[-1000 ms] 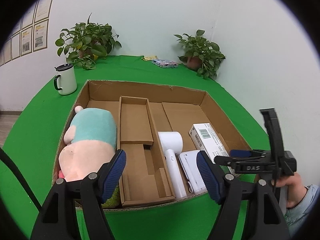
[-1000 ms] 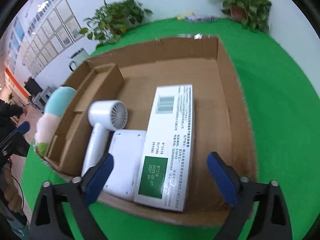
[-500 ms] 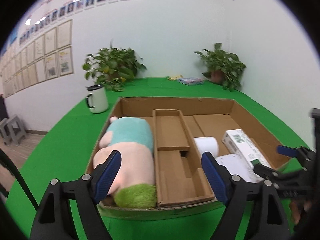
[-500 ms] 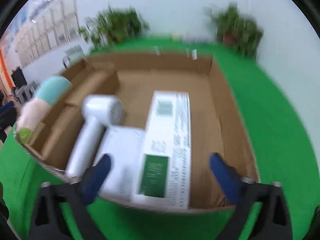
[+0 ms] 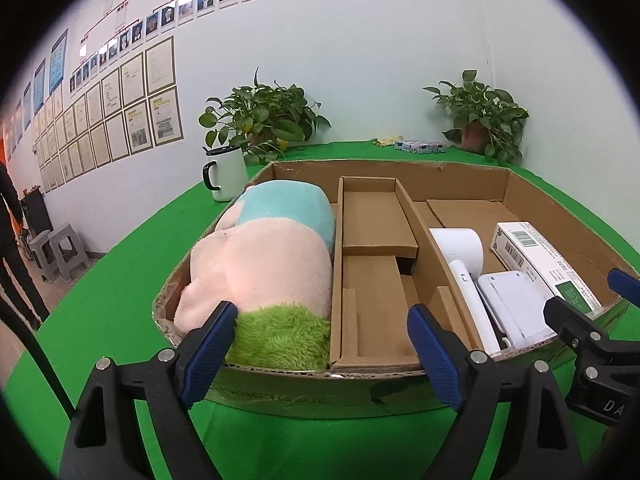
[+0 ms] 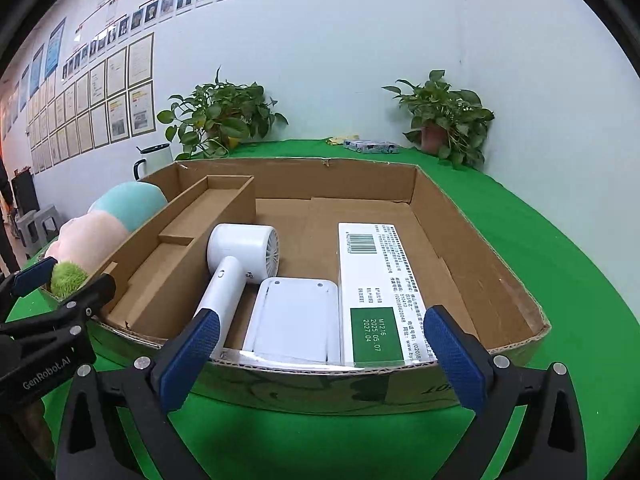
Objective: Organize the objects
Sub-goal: 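Open the right gripper and withdraw it from the box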
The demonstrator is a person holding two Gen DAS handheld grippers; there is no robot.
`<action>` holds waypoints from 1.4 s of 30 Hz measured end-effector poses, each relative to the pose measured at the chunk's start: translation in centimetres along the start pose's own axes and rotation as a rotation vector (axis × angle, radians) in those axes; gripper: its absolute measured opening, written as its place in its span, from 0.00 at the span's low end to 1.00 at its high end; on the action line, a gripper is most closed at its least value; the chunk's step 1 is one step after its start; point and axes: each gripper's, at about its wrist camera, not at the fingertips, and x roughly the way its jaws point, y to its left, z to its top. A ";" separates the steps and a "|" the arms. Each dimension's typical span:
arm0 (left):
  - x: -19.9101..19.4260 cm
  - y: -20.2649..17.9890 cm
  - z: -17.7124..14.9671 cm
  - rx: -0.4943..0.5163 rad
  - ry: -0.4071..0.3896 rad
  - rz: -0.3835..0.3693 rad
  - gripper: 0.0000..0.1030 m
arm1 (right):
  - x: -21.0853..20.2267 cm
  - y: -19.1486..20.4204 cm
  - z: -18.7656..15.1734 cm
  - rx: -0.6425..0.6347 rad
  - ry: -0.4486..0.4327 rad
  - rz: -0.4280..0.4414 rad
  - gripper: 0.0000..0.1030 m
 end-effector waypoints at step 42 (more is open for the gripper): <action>0.3 0.2 0.0 -0.003 0.018 -0.026 0.98 | 0.2 0.1 0.0 -0.002 -0.002 -0.001 1.00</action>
